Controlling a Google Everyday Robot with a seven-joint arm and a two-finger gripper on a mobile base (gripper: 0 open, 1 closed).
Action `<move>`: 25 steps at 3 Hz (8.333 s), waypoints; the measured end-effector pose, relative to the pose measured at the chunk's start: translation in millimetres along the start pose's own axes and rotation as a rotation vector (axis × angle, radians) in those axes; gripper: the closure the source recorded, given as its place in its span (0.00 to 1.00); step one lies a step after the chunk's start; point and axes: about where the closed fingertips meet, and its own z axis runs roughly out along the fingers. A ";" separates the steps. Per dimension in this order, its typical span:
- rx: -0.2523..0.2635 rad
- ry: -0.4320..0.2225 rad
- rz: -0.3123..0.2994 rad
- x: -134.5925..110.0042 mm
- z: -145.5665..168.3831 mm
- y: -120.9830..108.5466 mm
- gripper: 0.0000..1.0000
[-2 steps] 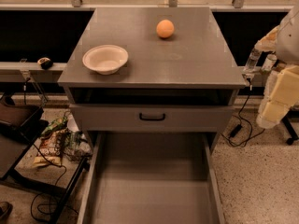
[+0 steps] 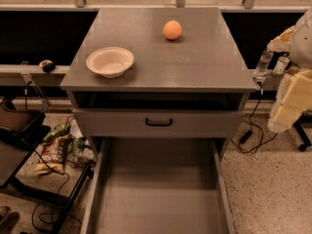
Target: Place orange into middle drawer
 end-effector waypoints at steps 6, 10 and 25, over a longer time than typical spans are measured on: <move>0.275 -0.879 0.147 -59.7 116.3 -296.1 0.00; 0.304 -0.946 0.274 -112.0 166.3 -344.5 0.00; 0.644 -0.834 0.579 -138.5 80.0 -364.1 1.00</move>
Offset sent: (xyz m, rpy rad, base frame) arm 0.1789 -0.0423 0.0011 0.3487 -0.3523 0.0419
